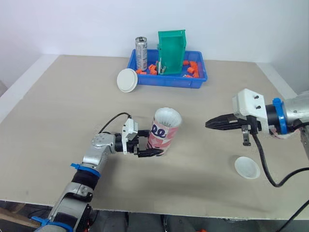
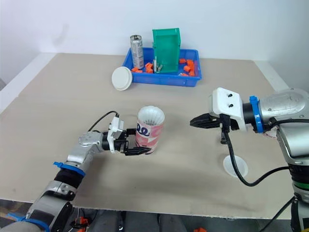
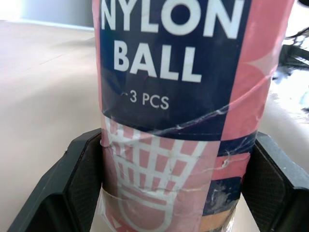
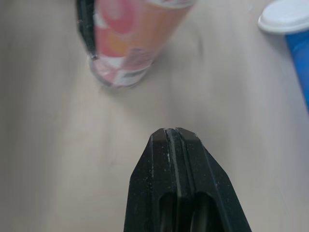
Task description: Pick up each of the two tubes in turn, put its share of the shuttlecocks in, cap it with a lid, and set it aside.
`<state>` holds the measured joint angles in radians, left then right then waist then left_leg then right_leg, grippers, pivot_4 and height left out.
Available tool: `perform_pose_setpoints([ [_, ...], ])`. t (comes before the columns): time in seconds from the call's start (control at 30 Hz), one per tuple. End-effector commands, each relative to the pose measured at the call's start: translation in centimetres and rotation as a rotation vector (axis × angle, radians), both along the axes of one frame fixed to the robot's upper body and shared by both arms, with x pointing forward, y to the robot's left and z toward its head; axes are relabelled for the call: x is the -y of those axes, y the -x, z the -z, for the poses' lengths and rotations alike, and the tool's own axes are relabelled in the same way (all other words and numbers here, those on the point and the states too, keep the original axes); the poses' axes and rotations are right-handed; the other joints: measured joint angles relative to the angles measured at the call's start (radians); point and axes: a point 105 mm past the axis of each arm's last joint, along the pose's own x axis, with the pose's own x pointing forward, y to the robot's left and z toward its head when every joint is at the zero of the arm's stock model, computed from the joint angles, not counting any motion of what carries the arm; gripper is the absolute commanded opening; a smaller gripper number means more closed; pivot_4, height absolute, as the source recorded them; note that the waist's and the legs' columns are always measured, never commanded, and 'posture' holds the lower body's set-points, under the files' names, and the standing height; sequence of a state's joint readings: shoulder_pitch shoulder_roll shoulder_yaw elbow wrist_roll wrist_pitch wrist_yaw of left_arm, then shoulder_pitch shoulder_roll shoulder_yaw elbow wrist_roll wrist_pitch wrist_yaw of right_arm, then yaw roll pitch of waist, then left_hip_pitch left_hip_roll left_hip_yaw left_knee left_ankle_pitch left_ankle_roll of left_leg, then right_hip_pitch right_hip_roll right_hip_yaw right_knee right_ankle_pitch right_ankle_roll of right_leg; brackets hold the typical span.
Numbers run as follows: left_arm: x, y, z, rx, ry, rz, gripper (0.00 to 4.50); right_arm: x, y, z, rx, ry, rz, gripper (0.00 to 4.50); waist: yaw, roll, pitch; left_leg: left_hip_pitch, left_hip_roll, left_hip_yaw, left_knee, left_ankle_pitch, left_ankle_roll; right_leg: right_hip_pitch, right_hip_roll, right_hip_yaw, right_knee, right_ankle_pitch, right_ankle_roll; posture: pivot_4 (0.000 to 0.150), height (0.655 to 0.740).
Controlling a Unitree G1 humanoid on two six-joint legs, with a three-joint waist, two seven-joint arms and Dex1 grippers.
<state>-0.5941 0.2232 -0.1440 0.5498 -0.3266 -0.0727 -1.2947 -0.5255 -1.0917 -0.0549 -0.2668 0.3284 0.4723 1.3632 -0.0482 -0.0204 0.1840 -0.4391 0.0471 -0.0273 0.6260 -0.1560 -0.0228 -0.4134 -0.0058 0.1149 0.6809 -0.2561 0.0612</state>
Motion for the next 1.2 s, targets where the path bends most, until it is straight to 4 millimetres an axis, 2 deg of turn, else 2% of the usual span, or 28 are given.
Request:
perform_pose_setpoints([
  [0.03, -0.3, -0.2, 0.7, -0.002, 0.006, -0.015, 3.83, 0.6, 0.6, -1.7, 0.064, 0.003, 0.027, 0.06, -0.001, 0.0, 0.0, 0.0, 0.0, 0.001, 0.0, 0.0, 0.0, 0.0, 0.0, 0.001, -0.001, 0.0, 0.001, 0.15, 0.7362],
  [0.13, -1.1, 0.6, 2.4, -0.036, -0.046, -0.001, 3.83, 1.0, 0.8, -1.7, 0.06, 0.013, 0.047, 0.06, 0.0, 0.0, 0.0, 0.0, 0.0, 0.001, 0.0, 0.0, 0.0, 0.001, 0.0, 0.001, -0.001, 0.002, 0.006, 0.15, 0.7362],
  [0.27, -2.7, 1.3, 4.4, -0.086, -0.116, -0.007, 3.83, 1.9, 1.2, -1.2, 0.025, 0.035, 0.08, 0.06, -0.002, 0.001, -0.002, 0.004, 0.0, 0.001, -0.003, 0.0, 0.0, 0.003, 0.0, 0.001, -0.001, 0.0, 0.004, 0.15, 0.7362],
  [0.4, -3.3, 1.4, 4.4, -0.082, -0.127, -0.025, 3.83, 5.3, 1.5, 0.4, -0.053, 0.082, 0.191, 0.06, -0.003, 0.003, -0.006, 0.011, 0.001, 0.001, -0.007, -0.001, -0.001, 0.008, 0.0, 0.001, -0.001, -0.004, -0.003, 0.15, 0.7362],
  [0.5, -3.2, 1.3, 4.1, -0.073, -0.116, -0.032, 3.83, 8.6, 2.0, 2.2, -0.145, 0.152, 0.274, 0.85, -0.002, 0.002, -0.007, 0.011, 0.0, 0.001, -0.006, -0.001, -0.001, 0.008, 0.0, 0.001, -0.001, -0.004, -0.003, 0.15, 0.7362],
  [0.57, -3.1, 1.2, 4.0, -0.07, -0.111, -0.035, 3.83, 9.7, 2.0, 3.0, -0.152, 0.197, 0.301, 1.69, -0.006, 0.003, -0.008, 0.013, 0.0, 0.003, -0.006, -0.001, -0.001, 0.009, -0.001, 0.002, -0.001, -0.004, -0.003, 0.15, 0.7362],
  [0.63, -3.0, 1.2, 3.8, -0.066, -0.101, -0.037, 3.83, 11.7, 2.2, 5.2, -0.214, 0.299, 0.334, 2.51, -0.009, 0.005, -0.009, 0.014, 0.001, 0.006, -0.006, -0.001, -0.001, 0.009, -0.001, 0.003, 0.0, -0.003, -0.003, 0.15, 0.7362],
  [0.67, -2.9, 1.1, 3.7, -0.06, -0.098, -0.042, 3.83, 12.3, 2.0, 5.9, -0.228, 0.318, 0.354, 3.1, -0.01, 0.005, -0.009, 0.015, 0.001, 0.006, -0.006, -0.001, -0.001, 0.009, -0.001, 0.003, 0.0, -0.003, -0.003, 0.15, 0.7362],
  [0.83, -2.6, 1.2, 3.5, -0.051, -0.085, -0.047, 3.83, 13.2, -0.2, 7.4, -0.236, 0.306, 0.421, 3.1, -0.025, 0.005, -0.009, 0.016, 0.0, 0.008, -0.005, -0.001, -0.001, 0.009, -0.001, 0.006, 0.0, -0.002, -0.001, 0.15, 0.7362],
  [0.93, -2.5, 1.4, 3.3, -0.047, -0.081, -0.043, 3.83, 13.0, -1.5, 7.9, -0.255, 0.28, 0.411, 3.1, -0.028, 0.005, -0.009, 0.015, -0.001, 0.007, -0.004, -0.001, -0.001, 0.009, -0.001, 0.007, 0.0, -0.001, -0.001, 0.15, 0.7362],
  [1.2, -2.7, 1.3, 2.4, -0.017, -0.073, -0.065, 3.83, 12.9, -1.2, 8.5, -0.337, 0.29, 0.349, 3.1, -0.027, 0.005, -0.009, 0.014, -0.002, 0.007, -0.007, -0.002, -0.003, 0.009, -0.001, 0.009, -0.001, -0.005, 0.003, 0.15, 0.7362],
])
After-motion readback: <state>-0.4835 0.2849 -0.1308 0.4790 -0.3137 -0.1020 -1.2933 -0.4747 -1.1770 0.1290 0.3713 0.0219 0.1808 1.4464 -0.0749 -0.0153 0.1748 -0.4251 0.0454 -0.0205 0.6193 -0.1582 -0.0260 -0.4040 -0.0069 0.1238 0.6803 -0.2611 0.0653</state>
